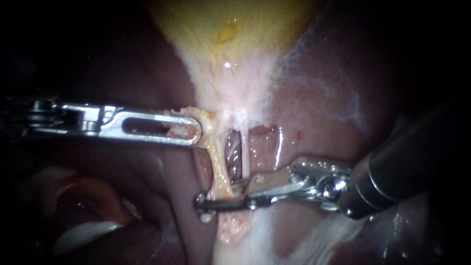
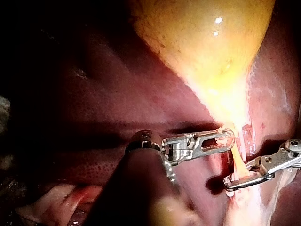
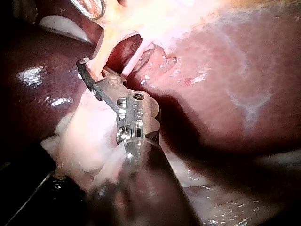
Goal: Going back second clip left tube
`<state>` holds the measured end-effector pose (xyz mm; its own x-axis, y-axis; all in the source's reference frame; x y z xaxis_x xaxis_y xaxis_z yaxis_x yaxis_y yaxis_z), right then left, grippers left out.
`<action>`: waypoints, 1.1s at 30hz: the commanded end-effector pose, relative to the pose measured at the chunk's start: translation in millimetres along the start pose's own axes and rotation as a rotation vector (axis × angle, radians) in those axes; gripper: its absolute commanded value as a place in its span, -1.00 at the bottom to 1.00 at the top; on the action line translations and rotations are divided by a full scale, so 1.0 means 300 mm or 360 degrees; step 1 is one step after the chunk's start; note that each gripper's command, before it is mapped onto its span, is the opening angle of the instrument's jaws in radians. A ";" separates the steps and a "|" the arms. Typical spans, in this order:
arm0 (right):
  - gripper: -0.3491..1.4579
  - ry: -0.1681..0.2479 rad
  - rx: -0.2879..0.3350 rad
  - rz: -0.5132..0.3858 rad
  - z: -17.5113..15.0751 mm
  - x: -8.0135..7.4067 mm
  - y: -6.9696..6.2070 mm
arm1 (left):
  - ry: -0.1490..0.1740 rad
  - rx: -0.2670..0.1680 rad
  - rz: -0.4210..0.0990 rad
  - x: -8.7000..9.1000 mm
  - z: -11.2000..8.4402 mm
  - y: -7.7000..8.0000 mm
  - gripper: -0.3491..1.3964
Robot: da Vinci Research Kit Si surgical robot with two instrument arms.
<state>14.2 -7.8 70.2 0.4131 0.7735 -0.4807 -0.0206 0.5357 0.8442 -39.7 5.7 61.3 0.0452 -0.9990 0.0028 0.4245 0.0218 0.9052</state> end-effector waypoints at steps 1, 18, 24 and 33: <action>-1.00 0.0000 -0.0001 0.0000 0.000 0.0000 0.0001 | 0.0000 0.0000 0.0000 0.0000 0.0000 0.0000 -1.00; -0.06 0.0145 -0.0124 -0.0513 0.001 0.0006 0.0040 | 0.0000 0.0000 0.0000 0.0001 -0.0002 0.0001 -1.00; -0.06 0.0140 -0.0121 -0.0555 -0.004 -0.0015 0.0043 | 0.0000 0.0000 0.0000 0.0002 -0.0004 0.0001 -1.00; -0.06 0.0133 -0.0097 -0.0606 -0.014 -0.0024 0.0021 | 0.0001 0.0000 0.0000 0.0002 -0.0005 0.0001 -1.00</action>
<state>9.9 -6.5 69.9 0.3253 0.5363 -0.7788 0.0651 0.8089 0.5843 -39.6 5.7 61.3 0.0459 -0.9989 0.0029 0.4247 0.0221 0.9050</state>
